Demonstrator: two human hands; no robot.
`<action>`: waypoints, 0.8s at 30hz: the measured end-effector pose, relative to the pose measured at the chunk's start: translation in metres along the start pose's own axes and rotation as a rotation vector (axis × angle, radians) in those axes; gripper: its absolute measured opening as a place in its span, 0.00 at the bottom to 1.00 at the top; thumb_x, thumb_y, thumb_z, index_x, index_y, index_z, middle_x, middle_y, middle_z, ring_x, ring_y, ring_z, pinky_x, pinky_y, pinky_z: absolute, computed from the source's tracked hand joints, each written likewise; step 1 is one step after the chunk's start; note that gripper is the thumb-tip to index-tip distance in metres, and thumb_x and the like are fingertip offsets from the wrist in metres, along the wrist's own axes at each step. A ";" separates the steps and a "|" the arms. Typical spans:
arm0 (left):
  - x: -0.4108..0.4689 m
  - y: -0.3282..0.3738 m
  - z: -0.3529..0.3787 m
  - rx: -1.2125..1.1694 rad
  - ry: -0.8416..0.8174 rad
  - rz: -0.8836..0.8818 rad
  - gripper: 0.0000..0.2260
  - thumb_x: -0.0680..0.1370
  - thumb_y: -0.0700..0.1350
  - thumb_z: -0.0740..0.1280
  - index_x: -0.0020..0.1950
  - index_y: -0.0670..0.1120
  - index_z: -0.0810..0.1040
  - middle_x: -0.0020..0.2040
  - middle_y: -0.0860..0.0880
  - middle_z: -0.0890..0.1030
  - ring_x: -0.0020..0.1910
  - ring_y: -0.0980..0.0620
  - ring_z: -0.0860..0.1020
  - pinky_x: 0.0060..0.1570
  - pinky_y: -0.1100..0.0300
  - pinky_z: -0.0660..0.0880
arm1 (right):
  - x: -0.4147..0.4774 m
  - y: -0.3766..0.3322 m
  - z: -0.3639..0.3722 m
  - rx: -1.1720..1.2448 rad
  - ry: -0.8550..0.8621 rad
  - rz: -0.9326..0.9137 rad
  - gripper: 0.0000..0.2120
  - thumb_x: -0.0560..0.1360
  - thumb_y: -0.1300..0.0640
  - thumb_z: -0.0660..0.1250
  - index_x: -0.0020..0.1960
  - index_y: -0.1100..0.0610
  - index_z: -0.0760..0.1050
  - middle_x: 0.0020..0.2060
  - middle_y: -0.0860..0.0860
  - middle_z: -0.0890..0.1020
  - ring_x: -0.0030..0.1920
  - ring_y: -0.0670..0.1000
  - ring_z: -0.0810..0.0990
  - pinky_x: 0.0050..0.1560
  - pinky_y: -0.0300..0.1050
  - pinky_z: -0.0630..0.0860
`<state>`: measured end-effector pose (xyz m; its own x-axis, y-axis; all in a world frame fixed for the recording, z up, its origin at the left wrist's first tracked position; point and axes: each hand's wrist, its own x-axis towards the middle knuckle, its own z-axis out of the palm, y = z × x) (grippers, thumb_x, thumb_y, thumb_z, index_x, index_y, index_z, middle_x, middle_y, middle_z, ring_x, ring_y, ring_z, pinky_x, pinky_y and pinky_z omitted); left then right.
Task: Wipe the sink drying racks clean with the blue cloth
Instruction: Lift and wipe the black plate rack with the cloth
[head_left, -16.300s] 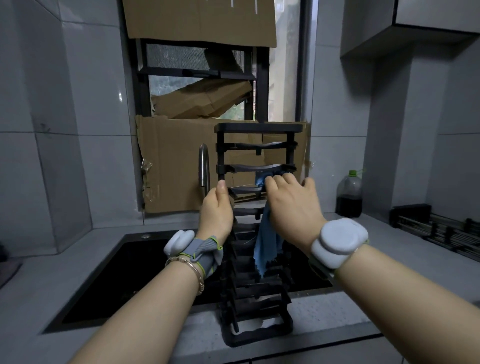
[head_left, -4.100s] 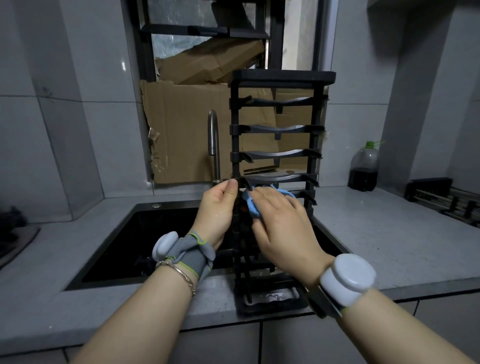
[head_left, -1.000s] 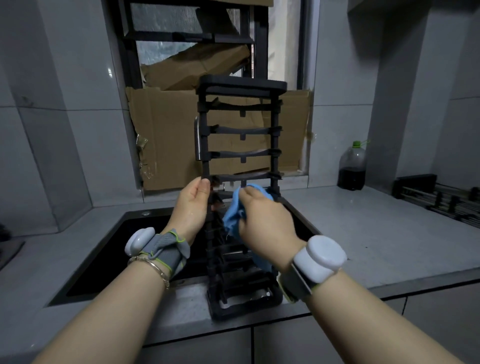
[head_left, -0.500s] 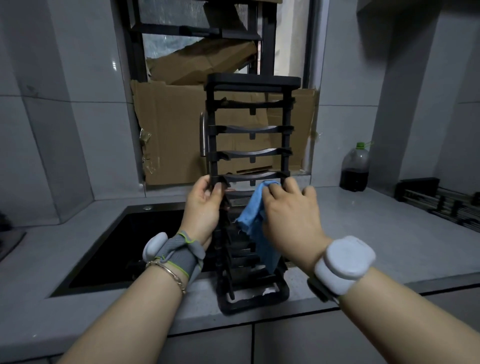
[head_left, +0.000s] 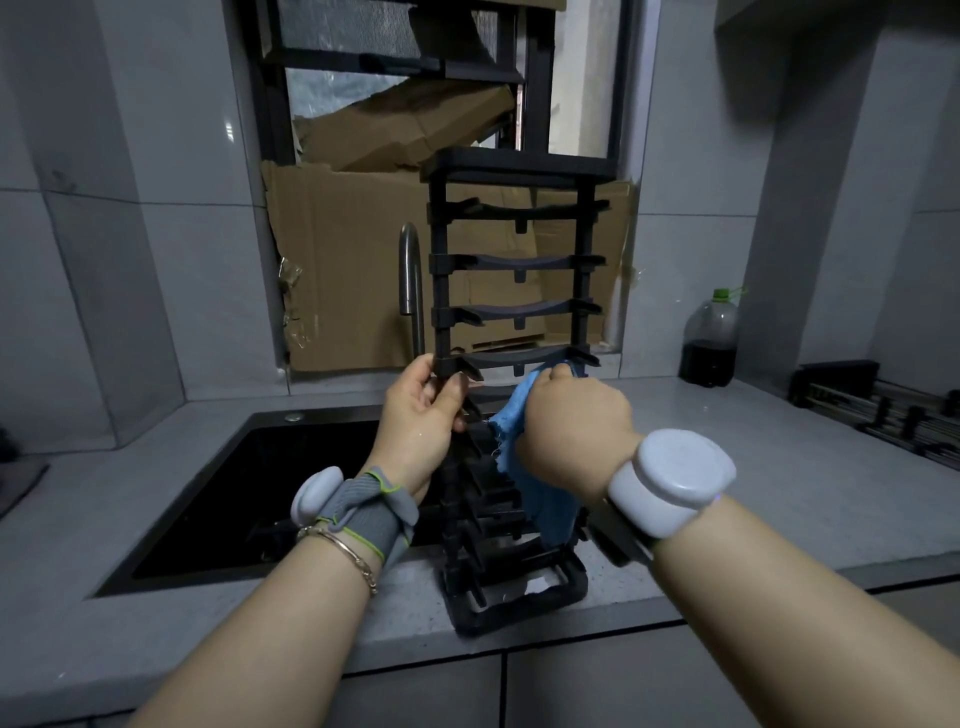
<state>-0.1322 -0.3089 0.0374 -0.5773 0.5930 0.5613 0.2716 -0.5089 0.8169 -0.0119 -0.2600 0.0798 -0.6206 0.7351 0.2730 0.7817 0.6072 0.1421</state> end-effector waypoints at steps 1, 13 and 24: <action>-0.001 0.001 -0.001 0.000 -0.007 0.000 0.10 0.80 0.34 0.58 0.47 0.48 0.73 0.37 0.52 0.79 0.28 0.62 0.71 0.28 0.69 0.69 | 0.000 -0.003 -0.001 0.035 -0.001 -0.010 0.26 0.76 0.55 0.62 0.70 0.63 0.59 0.64 0.56 0.66 0.58 0.56 0.74 0.41 0.45 0.68; -0.010 0.009 0.004 -0.014 -0.014 -0.010 0.09 0.81 0.35 0.58 0.47 0.47 0.73 0.36 0.51 0.77 0.25 0.63 0.73 0.28 0.69 0.70 | -0.015 -0.003 0.018 0.392 0.001 -0.214 0.38 0.77 0.51 0.62 0.76 0.55 0.41 0.76 0.52 0.44 0.69 0.57 0.66 0.60 0.50 0.70; -0.004 0.005 -0.001 -0.012 -0.048 -0.022 0.09 0.80 0.35 0.58 0.48 0.47 0.74 0.40 0.51 0.79 0.29 0.62 0.73 0.29 0.69 0.69 | -0.013 0.030 0.020 0.074 0.151 -0.084 0.34 0.76 0.56 0.61 0.76 0.54 0.47 0.76 0.49 0.51 0.53 0.57 0.79 0.38 0.45 0.68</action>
<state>-0.1292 -0.3147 0.0392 -0.5454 0.6333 0.5491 0.2500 -0.5024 0.8277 0.0186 -0.2451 0.0617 -0.6631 0.6306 0.4032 0.7174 0.6892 0.1020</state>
